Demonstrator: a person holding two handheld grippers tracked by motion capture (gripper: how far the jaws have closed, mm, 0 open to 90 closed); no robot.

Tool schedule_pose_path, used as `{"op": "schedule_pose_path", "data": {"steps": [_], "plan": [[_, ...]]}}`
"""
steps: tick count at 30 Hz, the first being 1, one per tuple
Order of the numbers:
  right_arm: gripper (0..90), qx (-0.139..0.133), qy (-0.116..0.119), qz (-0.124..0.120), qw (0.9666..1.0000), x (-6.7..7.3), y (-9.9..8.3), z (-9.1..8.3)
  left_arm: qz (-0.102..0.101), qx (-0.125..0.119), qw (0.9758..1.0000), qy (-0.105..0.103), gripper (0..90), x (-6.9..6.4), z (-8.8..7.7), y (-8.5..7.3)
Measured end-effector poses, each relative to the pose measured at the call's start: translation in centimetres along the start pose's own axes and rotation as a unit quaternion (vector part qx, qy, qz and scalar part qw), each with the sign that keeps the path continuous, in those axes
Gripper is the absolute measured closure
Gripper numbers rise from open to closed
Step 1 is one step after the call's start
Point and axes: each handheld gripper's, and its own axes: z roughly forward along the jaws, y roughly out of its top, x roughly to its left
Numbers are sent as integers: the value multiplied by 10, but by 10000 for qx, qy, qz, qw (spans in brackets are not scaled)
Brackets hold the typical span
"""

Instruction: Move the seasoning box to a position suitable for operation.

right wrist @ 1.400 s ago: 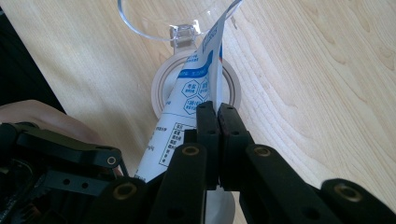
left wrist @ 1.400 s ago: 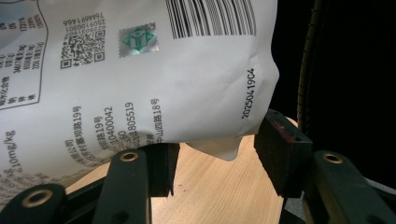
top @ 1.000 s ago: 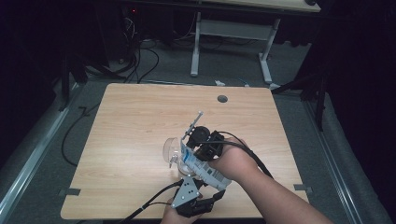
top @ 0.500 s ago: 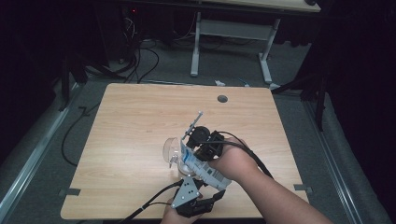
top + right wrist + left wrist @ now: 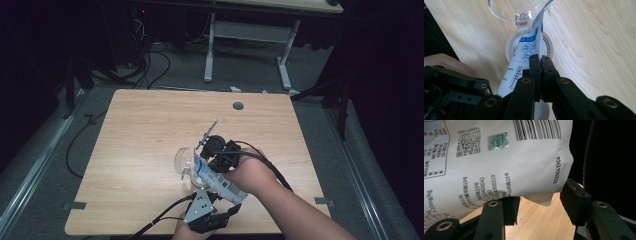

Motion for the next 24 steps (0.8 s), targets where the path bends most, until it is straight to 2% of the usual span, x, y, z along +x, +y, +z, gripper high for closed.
{"op": "schedule_pose_path", "data": {"steps": [24], "plan": [[890,-22,-4,-26,10000,2,-2,-1,59,19,10000,0,517,0,-1,-6]]}}
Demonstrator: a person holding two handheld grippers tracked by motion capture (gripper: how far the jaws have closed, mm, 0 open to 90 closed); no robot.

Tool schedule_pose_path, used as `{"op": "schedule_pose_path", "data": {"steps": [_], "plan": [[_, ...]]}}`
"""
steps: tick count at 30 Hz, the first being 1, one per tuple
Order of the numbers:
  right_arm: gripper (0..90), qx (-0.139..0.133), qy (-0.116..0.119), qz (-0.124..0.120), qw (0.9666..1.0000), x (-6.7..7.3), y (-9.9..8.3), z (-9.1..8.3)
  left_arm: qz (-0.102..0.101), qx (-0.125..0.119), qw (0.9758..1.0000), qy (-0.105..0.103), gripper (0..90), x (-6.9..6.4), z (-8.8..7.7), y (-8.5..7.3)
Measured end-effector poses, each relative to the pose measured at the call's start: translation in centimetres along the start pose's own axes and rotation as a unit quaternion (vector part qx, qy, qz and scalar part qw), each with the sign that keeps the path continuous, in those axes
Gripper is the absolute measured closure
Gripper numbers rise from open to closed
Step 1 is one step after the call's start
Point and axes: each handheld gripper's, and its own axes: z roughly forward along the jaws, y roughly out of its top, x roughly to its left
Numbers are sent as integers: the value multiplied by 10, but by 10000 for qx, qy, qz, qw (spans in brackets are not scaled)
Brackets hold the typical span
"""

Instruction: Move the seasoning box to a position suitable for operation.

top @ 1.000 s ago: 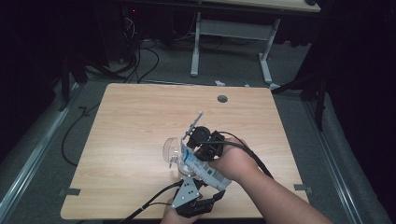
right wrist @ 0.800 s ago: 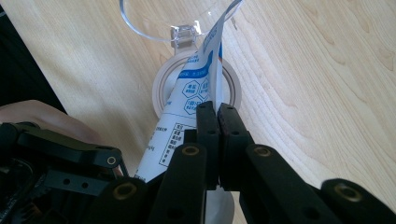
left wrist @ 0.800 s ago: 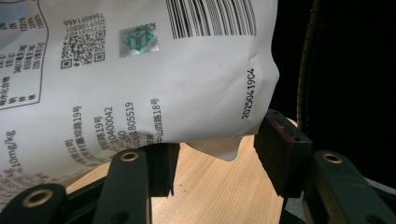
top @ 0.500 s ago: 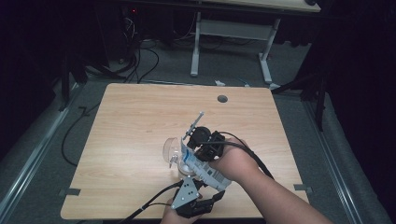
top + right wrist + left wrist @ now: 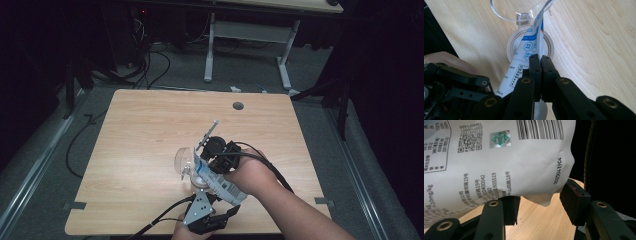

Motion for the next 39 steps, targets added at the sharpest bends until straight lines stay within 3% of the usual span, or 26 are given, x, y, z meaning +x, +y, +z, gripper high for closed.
{"op": "schedule_pose_path", "data": {"steps": [22,39], "plan": [[891,10,12,99,10000,3,-12,-4,270,267,9993,23,511,-2,-1,-14],[891,-33,27,209,9998,1,-25,-9,221,446,9987,69,498,1,1,-21]]}}
